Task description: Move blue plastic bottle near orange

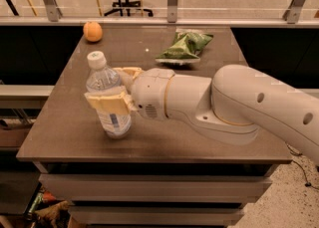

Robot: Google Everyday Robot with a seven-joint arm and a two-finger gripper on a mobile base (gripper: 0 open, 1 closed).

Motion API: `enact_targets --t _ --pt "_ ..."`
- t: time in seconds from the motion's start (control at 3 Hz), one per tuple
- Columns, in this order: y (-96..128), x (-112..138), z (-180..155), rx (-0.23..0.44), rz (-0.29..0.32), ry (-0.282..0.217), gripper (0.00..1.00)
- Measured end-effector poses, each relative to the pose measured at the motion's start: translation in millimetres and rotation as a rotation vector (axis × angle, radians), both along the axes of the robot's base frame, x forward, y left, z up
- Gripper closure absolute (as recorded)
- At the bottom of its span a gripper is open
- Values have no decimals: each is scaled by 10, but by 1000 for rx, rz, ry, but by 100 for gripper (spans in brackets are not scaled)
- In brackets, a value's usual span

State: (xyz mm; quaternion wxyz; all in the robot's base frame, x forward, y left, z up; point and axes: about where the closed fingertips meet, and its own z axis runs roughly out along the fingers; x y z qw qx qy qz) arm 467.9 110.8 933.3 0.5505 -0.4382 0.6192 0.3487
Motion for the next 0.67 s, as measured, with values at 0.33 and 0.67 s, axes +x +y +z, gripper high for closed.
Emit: enact_targets --t 0.33,0.67 --pt "22 -16 16 -3 3 -4 100" --pt "27 39 103 -15 7 -14 100"
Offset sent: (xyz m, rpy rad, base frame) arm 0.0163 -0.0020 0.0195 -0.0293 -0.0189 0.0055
